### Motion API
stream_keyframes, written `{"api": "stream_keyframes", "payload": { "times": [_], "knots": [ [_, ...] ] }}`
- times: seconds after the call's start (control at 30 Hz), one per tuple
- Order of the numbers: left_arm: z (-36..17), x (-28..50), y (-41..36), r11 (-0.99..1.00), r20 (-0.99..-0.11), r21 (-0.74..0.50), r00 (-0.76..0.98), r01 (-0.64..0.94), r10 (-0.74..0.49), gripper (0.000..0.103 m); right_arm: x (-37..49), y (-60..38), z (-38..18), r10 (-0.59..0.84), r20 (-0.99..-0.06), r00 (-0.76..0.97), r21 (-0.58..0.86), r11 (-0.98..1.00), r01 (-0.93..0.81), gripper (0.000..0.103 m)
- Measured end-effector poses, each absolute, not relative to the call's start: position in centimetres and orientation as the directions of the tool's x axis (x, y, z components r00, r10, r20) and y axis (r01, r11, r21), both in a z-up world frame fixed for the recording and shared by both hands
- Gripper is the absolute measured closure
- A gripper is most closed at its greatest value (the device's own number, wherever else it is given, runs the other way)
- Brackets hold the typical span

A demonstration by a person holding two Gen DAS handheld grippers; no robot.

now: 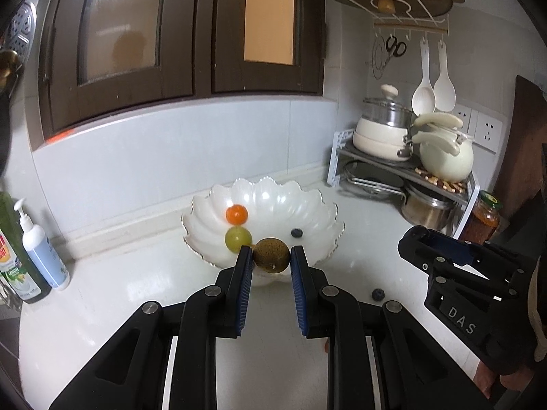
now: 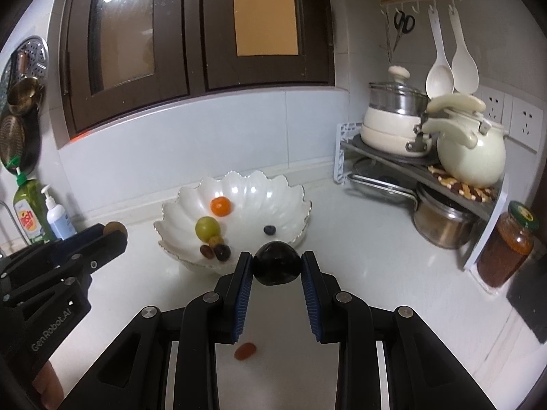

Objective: Organize fruits
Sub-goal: 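Carry the brown fruit and dark plum in both tools over the white bowl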

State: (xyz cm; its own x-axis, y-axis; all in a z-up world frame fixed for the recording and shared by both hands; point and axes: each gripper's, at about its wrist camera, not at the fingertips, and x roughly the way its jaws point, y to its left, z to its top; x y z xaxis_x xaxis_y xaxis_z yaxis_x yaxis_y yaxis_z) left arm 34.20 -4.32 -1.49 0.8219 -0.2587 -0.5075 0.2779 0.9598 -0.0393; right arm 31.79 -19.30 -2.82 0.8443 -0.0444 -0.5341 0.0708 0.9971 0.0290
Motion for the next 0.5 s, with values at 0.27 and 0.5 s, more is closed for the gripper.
{"api": "stream_keyframes", "payload": {
  "times": [0.27, 0.5],
  "knots": [
    [-0.6, 35.2, -4.1, 0.964, -0.485, -0.037, 0.839, 0.263, -0.247, 0.08, 33.0, -19.2, -1.9, -0.042, -0.512, 0.858, 0.025, 0.998, 0.064, 0.073],
    [-0.3, 37.0, -3.9, 0.967, -0.486, -0.042, 0.84, 0.251, -0.239, 0.08, 34.6, -19.2, -1.6, -0.044, -0.506, 0.861, 0.011, 0.998, 0.057, 0.073]
  ]
}}
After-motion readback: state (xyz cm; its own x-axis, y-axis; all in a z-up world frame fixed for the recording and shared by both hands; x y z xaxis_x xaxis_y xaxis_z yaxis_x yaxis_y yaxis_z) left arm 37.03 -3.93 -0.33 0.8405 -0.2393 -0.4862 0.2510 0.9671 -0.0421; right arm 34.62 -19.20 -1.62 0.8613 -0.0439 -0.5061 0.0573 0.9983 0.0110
